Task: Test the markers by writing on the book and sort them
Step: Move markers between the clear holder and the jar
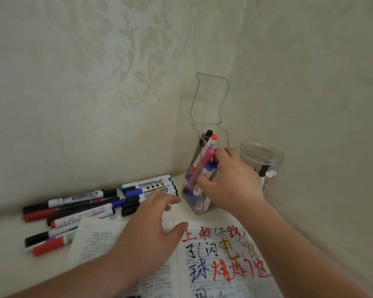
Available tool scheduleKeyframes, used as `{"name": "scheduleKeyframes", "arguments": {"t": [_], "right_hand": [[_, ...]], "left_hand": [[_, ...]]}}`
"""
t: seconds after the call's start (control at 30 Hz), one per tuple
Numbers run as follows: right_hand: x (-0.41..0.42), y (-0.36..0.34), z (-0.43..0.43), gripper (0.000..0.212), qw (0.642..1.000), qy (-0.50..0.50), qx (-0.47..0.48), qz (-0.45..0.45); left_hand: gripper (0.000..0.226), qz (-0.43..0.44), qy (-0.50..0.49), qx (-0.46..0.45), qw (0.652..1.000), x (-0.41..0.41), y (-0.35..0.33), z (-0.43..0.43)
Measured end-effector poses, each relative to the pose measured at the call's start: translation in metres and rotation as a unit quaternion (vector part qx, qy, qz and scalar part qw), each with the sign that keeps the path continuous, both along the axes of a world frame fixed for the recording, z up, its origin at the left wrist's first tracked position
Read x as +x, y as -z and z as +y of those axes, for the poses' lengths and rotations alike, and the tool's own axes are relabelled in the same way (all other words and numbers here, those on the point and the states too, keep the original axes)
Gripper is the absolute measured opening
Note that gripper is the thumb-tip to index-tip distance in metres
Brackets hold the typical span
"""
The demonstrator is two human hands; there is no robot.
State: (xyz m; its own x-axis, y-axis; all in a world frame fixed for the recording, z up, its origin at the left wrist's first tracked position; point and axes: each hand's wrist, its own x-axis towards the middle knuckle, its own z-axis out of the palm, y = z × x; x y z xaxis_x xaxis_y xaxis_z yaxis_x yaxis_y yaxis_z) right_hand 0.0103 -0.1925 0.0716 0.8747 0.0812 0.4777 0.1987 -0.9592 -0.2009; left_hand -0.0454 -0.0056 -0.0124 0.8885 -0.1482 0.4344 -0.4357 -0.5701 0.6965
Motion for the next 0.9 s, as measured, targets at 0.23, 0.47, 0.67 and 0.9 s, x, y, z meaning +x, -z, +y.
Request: {"name": "scheduleKeyframes", "arguments": {"t": [0.23,0.47,0.67,0.9], "right_hand": [[-0.014,-0.012,-0.027,0.041,0.983,-0.146,0.087,0.075],[-0.009,-0.013,-0.022,0.071,0.98,-0.138,0.142,0.031],[0.003,-0.029,0.005,0.065,0.911,-0.175,0.365,-0.085],[-0.011,-0.076,0.005,0.045,0.902,-0.269,0.336,0.009]], "left_hand": [[0.113,0.151,-0.017,0.015,0.988,0.032,-0.038,0.019],[0.079,0.203,0.184,-0.065,0.96,0.092,-0.072,-0.007],[0.075,0.123,0.176,-0.178,0.96,0.083,-0.073,-0.042],[0.083,0.094,0.14,-0.185,0.968,0.055,-0.094,-0.026]]}}
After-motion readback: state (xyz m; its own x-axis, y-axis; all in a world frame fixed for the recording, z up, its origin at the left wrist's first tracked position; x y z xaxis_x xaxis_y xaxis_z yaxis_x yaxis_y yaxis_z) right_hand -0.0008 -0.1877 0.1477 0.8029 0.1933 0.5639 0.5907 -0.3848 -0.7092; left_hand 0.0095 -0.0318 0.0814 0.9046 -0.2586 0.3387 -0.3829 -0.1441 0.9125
